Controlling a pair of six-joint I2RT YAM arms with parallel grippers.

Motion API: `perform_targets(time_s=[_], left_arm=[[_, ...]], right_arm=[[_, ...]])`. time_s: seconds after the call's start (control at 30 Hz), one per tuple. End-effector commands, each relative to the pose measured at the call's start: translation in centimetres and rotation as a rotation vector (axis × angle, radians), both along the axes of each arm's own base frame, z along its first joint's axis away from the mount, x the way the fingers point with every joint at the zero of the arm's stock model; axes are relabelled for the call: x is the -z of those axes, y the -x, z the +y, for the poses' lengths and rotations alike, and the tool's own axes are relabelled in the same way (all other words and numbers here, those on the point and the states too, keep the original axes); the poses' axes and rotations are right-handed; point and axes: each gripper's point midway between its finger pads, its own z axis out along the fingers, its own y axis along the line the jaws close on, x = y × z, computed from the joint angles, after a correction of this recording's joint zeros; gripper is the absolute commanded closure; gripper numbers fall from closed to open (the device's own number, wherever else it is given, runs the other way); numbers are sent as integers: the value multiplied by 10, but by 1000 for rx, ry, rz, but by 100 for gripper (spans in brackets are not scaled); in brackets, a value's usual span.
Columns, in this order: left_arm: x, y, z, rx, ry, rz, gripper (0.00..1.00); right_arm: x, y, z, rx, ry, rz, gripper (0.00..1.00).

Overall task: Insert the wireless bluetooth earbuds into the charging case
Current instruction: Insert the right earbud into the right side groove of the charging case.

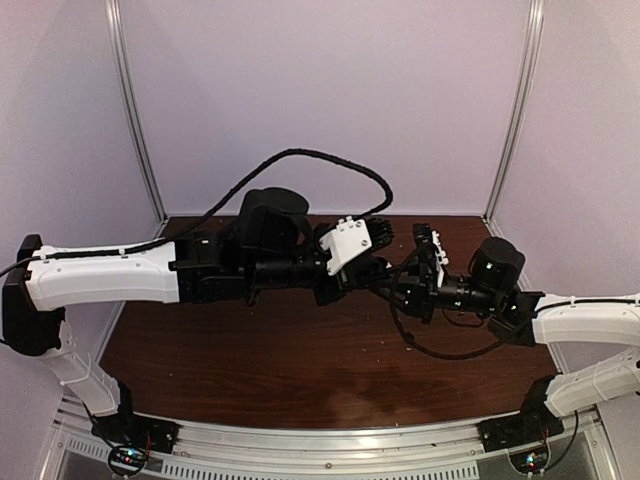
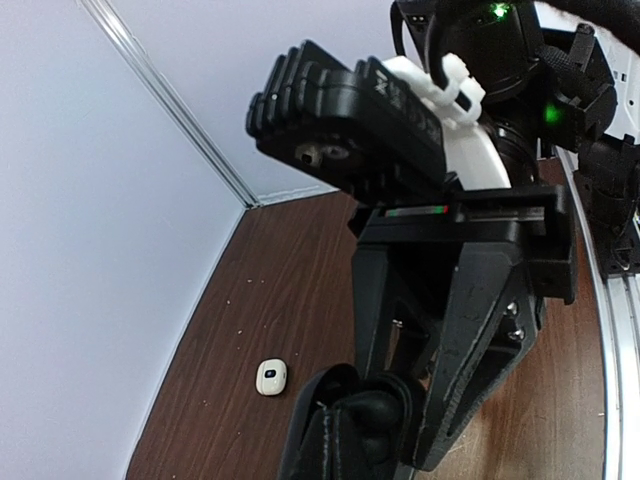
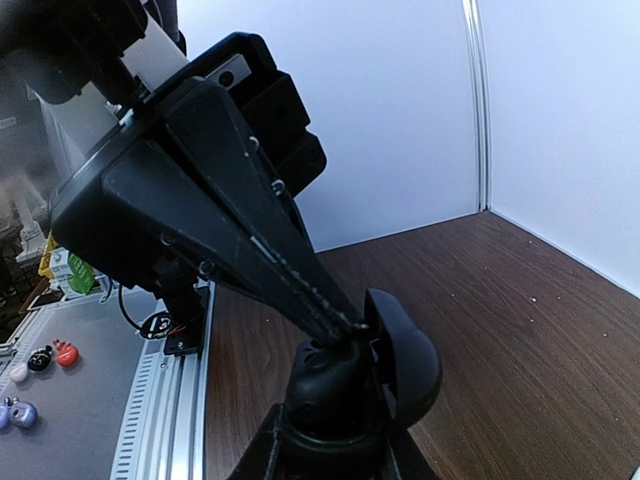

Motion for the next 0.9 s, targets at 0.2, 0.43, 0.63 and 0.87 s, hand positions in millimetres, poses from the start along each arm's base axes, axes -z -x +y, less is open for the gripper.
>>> perform_targets(time_s=[0.2, 0.43, 0.63, 0.87], left_arm=[[-2, -2, -3, -62, -15, -28, 100], [3, 13, -10, 2, -24, -12, 100], [4, 7, -13, -36, -16, 7, 100], [7, 1, -18, -69, -7, 33, 100]], right_arm=[[-29, -10, -3, 48, -75, -35, 100], [-26, -24, -4, 115, -58, -12, 100], [-31, -17, -5, 85, -84, -41, 100], [-35, -4, -2, 10, -90, -83, 100]])
